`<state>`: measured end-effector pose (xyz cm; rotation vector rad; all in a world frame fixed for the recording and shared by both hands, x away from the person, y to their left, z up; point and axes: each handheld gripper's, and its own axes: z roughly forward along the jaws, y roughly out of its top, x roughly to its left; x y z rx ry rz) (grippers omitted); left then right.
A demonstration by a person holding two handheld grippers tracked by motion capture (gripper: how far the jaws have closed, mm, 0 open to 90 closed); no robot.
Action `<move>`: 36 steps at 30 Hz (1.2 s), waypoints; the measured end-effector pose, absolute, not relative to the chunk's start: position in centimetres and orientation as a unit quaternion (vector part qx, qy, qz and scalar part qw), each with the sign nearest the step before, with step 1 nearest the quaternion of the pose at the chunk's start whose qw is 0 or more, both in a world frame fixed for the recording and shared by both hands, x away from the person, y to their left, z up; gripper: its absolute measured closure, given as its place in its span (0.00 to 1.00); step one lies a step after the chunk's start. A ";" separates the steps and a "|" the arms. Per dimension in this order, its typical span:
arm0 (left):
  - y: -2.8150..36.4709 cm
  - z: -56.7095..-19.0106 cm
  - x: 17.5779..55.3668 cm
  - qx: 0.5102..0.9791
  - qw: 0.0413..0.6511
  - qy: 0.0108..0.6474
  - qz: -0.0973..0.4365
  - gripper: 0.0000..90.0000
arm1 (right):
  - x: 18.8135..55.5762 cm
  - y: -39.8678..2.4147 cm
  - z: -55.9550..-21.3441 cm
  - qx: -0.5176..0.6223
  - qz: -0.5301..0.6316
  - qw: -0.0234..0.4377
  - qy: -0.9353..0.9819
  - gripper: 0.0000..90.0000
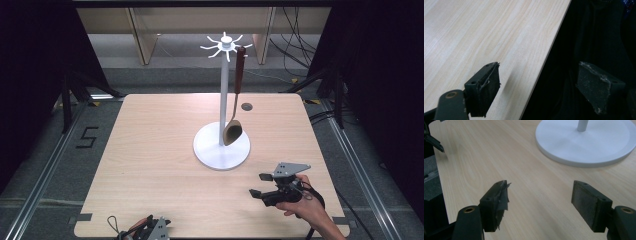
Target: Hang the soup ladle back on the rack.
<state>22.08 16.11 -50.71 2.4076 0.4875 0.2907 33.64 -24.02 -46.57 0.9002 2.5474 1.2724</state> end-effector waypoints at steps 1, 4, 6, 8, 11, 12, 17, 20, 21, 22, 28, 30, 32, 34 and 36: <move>16.1 -50.7 22.1 0.921 0.327 0.185 0.109 0.20 | 33.4 -24.0 -46.8 0.309 0.424 0.069 0.849 0.34; 16.1 -50.7 22.1 0.920 0.327 0.186 0.110 0.20 | 33.2 -24.3 -47.1 0.307 0.420 0.068 0.851 0.34; 16.1 -50.7 22.1 0.921 0.327 0.184 0.109 0.20 | 33.1 -24.4 -47.3 0.305 0.420 0.070 0.852 0.34; 16.1 -50.7 22.1 0.921 0.326 0.184 0.109 0.20 | 32.7 -24.4 -47.5 0.314 0.416 0.062 0.851 0.34; 16.1 -50.7 22.1 0.921 0.326 0.185 0.109 0.20 | 32.5 -24.7 -47.7 0.310 0.413 0.064 0.854 0.34; 16.1 -50.7 22.1 0.921 0.327 0.184 0.107 0.20 | 32.2 -24.7 -47.7 0.315 0.412 0.060 0.853 0.34; 16.1 -50.7 22.1 0.921 0.326 0.184 0.109 0.20 | 31.5 -25.0 -47.9 0.315 0.415 0.065 0.851 0.34; 16.1 -50.7 22.0 0.920 0.325 0.186 0.113 0.20 | 31.3 -25.3 -48.1 0.312 0.410 0.066 0.855 0.34; 16.1 -50.7 22.1 0.920 0.325 0.186 0.113 0.20 | 31.2 -25.3 -48.2 0.314 0.409 0.070 0.854 0.34; 16.1 -50.7 22.0 0.921 0.325 0.186 0.113 0.20 | 31.1 -25.4 -48.3 0.313 0.409 0.070 0.855 0.34; 16.1 -50.7 22.1 0.921 0.324 0.185 0.113 0.20 | 30.8 -25.4 -48.5 0.307 0.397 0.074 0.862 0.33; 16.1 -50.7 22.1 0.921 0.324 0.186 0.112 0.20 | 30.8 -25.4 -48.6 0.305 0.394 0.072 0.864 0.33; 16.0 -50.7 22.0 0.920 0.327 0.188 0.108 0.20 | 30.8 -25.4 -48.6 0.305 0.394 0.075 0.864 0.33; 16.0 -50.8 22.0 0.919 0.328 0.189 0.109 0.20 | 30.7 -25.3 -48.6 0.309 0.394 0.071 0.863 0.33; 16.0 -50.8 22.0 0.919 0.328 0.188 0.108 0.20 | 30.7 -25.3 -48.7 0.307 0.394 0.071 0.863 0.33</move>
